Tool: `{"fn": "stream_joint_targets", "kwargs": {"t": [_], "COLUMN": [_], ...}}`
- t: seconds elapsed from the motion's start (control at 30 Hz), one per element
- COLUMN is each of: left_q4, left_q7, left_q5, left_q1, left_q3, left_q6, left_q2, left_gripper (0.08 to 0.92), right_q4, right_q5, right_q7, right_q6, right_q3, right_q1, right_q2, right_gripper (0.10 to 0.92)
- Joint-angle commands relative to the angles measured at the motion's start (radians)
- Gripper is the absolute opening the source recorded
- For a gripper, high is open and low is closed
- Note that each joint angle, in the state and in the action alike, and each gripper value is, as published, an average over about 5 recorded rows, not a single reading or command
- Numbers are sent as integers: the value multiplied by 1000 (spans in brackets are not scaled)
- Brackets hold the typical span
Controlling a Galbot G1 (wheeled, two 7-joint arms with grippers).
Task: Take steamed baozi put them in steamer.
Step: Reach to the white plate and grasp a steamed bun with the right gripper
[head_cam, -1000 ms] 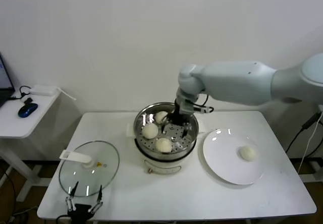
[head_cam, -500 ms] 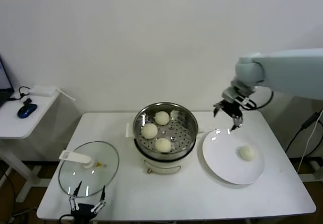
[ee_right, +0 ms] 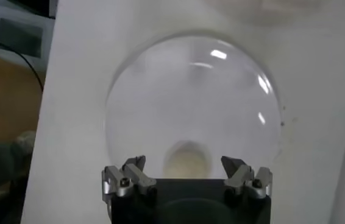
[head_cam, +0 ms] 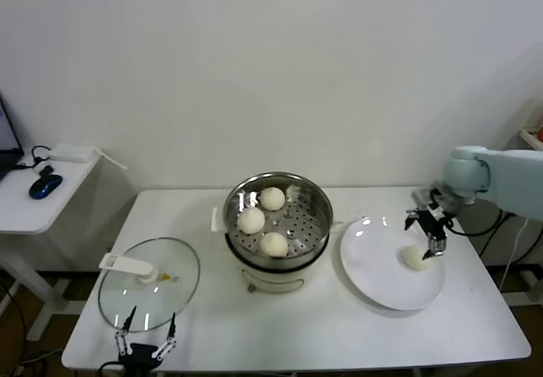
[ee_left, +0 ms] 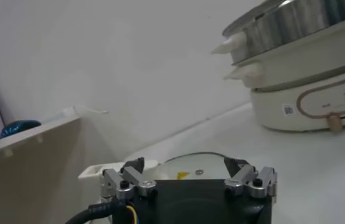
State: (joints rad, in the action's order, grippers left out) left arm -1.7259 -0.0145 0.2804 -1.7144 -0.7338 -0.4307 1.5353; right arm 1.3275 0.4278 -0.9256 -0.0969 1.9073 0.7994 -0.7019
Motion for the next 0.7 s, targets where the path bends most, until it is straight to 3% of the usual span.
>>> {"fn": "stream_joint_targets", "kwargs": {"t": [0.03, 0.33, 0.7], "left_q4": [11, 23, 30], "left_q7": [1, 2, 0], "left_q5": [10, 20, 19], "left_q1": [0, 4, 5], "left_q3": [2, 2, -5], "left_q6": [-3, -5, -5], "left_q2": [6, 13, 12], "left_gripper": [823, 823, 823], "right_q4": [-167, -336, -379], "right_q5": [-159, -201, -209], "right_q7": [-10, -15, -19], "right_q6": [-33, 20, 15], "right_q3": [-236, -382, -435], "right_q1": [-292, -403, -475], "right_q2": [84, 9, -56], "right_gripper": [823, 823, 823]}}
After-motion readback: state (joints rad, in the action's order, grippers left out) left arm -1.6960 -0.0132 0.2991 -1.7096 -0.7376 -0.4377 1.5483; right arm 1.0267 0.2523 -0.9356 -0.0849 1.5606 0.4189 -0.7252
